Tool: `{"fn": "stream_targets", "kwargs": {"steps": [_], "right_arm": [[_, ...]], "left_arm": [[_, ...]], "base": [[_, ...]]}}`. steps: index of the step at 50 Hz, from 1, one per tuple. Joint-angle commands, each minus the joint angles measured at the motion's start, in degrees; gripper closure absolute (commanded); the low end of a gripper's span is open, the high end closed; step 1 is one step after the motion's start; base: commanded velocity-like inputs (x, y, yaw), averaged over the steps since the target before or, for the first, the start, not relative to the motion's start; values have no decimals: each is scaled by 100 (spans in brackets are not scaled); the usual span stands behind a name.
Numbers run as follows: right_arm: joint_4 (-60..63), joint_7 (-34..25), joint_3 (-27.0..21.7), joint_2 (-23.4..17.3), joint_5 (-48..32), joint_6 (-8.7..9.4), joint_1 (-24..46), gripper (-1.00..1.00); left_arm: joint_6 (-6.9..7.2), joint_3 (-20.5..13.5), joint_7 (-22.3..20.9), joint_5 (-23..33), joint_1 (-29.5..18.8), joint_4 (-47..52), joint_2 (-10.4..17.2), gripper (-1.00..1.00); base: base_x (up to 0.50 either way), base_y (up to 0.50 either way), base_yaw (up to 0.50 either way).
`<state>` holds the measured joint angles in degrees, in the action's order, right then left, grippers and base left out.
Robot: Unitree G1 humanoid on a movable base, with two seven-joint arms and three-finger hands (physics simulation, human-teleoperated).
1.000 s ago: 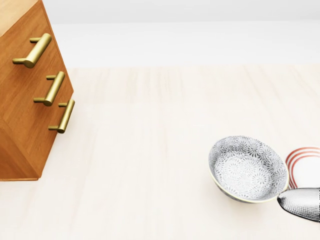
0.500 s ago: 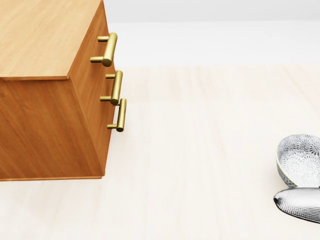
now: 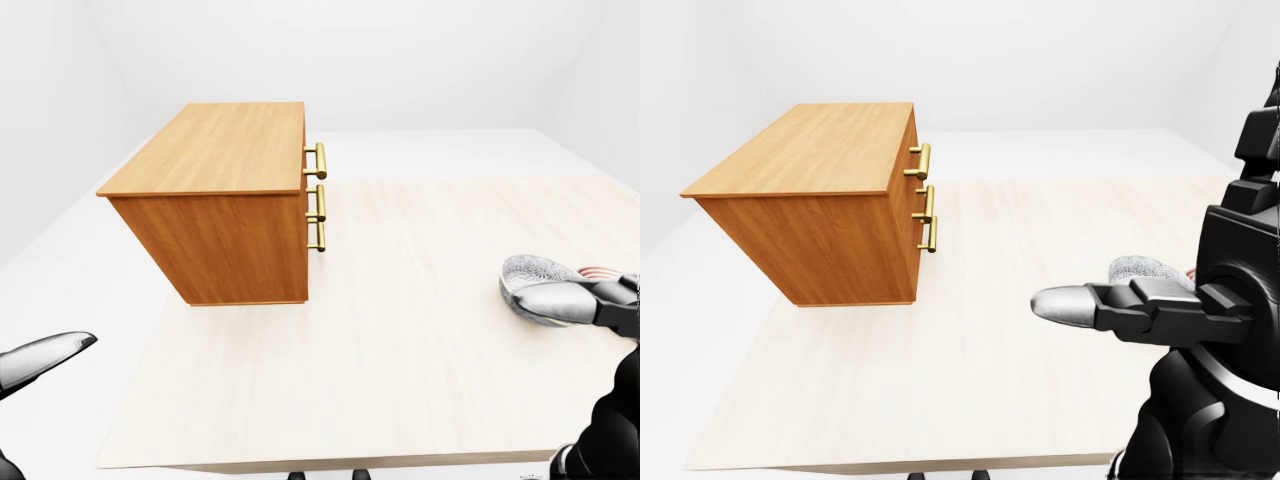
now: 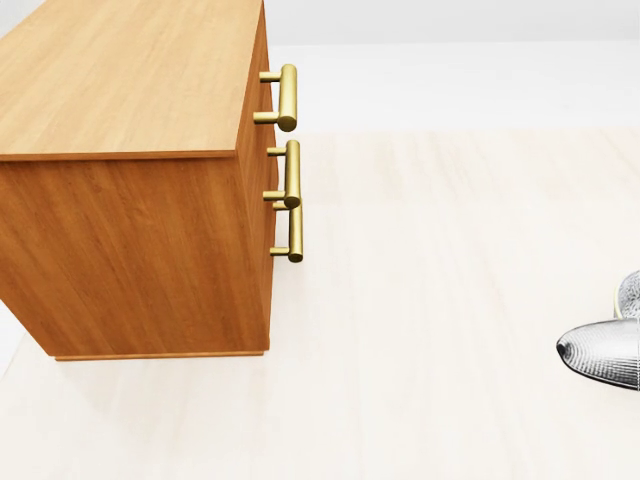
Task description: Put the bowl on top of the cabinet.
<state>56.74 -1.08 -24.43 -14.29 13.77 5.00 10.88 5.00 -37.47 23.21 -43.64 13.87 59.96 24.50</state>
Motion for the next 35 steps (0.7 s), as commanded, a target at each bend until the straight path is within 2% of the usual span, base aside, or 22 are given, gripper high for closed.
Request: {"fn": "stream_targets", "kwargs": {"steps": [1, 2, 3, 4, 7, 9, 12, 13, 16, 21, 24, 25, 26, 27, 33, 35], "right_arm": [[-1080, -73, -156, -1125, -2, 0, 1449, -100], [-1239, -72, -245, -1255, 114, 0, 1687, -100], [-1708, -206, -207, -1656, 41, 0, 1936, -100], [-2057, -270, -194, -1835, 18, 0, 2088, -100], [-2773, -581, -69, -2320, -447, 0, 2149, -100], [-3405, -913, -87, -2698, -1047, 0, 1950, -100], [-3916, -1329, -200, -2770, -1867, 0, 1585, -100], [-4204, -1572, -406, -2855, -2087, 0, 1325, -100], [-4610, -1880, -664, -2902, -2421, 0, 1235, -100], [-5650, -2260, -629, -3275, -2886, 0, 1343, -100], [-6459, -2202, -386, -3453, -3230, 0, 1636, -100], [-6965, -2237, -180, -3563, -3342, 0, 1879, -100], [-7034, -2247, -174, -3562, -3371, 0, 1920, -100], [-7562, -2266, 89, -3723, -3642, 0, 2101, -100], [-9439, -2145, 694, -3888, -4558, 0, 2771, -100], [-10085, -2160, 802, -3879, -4658, 0, 3069, -100]], "left_arm": [[0, -37, 37, -45, -16, 3, 42, -100], [0, -30, 27, -26, -31, 3, 26, -100], [0, 0, 30, 0, -18, 3, 27, -100], [0, 3, 34, -11, 4, 3, 41, -100], [0, -41, 67, -68, 2, 3, 78, -100], [0, -52, 71, -66, -34, 3, 73, -100], [0, -46, 92, -81, -34, 3, 98, -100], [0, 28, 140, -43, -36, 3, 144, -100], [0, 74, 210, -55, -4, 3, 220, -100], [0, 38, 337, -200, 6, 3, 373, -100], [0, 136, 404, -175, 35, 3, 449, -100], [0, 92, 396, -204, 34, 3, 448, -100], [0, 83, 392, -209, 31, 3, 446, -100], [0, 18, 397, -268, 10, 3, 448, -100], [0, -40, 549, -500, 109, 3, 664, -100], [0, -24, 557, -493, 107, 3, 661, -100]], "base": [[0, 0, 0], [0, 0, 0], [0, 0, 0], [0, 0, 0], [0, 0, 0], [0, 0, 0], [0, 0, 0], [0, 0, 0], [0, 0, 0], [0, 0, 0], [0, 0, 0], [0, 0, 0], [0, 0, 0], [0, 0, 0], [0, 0, 0], [0, 0, 0]]}}
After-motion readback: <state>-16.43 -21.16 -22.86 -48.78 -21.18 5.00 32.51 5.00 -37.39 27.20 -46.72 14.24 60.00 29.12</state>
